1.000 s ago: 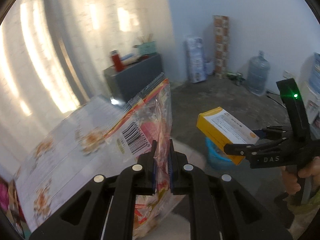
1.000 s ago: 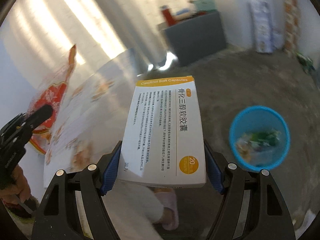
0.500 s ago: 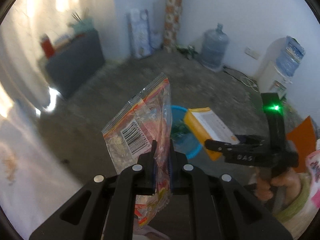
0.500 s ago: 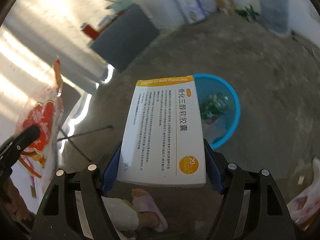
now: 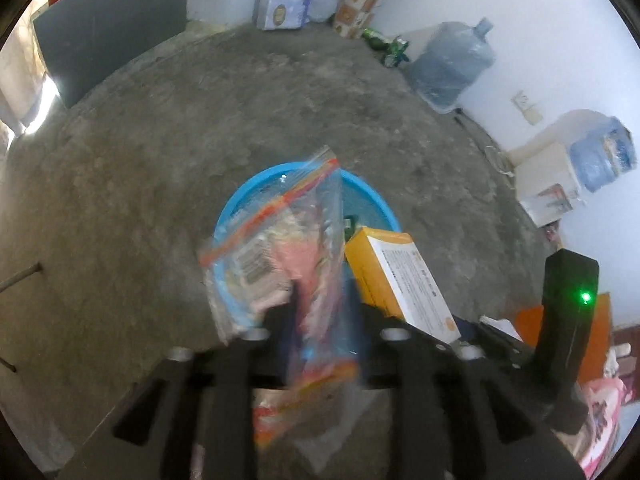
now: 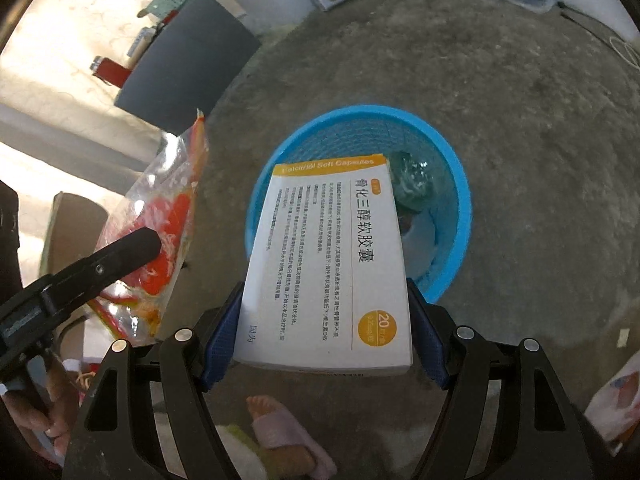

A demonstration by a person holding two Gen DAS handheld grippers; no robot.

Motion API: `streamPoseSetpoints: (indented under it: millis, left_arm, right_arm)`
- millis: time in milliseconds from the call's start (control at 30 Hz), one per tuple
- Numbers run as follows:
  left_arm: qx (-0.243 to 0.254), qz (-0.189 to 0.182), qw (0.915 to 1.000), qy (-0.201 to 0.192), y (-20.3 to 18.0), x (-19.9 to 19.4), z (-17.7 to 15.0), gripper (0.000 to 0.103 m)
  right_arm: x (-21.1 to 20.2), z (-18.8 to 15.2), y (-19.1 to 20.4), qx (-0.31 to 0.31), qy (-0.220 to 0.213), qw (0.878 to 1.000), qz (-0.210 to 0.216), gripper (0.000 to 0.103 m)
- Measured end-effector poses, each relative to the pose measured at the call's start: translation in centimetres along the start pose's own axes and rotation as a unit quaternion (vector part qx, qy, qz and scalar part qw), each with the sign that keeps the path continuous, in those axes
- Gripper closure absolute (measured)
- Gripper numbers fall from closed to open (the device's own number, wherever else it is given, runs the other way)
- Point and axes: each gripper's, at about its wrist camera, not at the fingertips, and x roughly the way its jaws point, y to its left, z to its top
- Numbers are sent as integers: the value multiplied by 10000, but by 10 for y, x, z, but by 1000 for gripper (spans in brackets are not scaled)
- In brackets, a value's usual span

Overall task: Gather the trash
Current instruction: 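Carry the snack bag and capsule box with both grippers over the blue wastebasket, then open the right gripper to drop the box while the left drops the bag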

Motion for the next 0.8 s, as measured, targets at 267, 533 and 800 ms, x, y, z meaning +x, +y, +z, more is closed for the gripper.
streamPoseSetpoints:
  millis: [267,533,800]
  left_arm:
    - [-670,-360,9967,-272,29,4,6,41]
    - [-737,-688,9913,-842,41,-49,10,41]
    - [-549,-784,9768,-1915,48,-173,-2,35]
  right_arm:
    - [28,-7,-20,63,160,9997,-169,30]
    - [-10,-7,-28,84,-502,9987,-79,30]
    - [-34,-6,-28,-62,-778,9968,144,25]
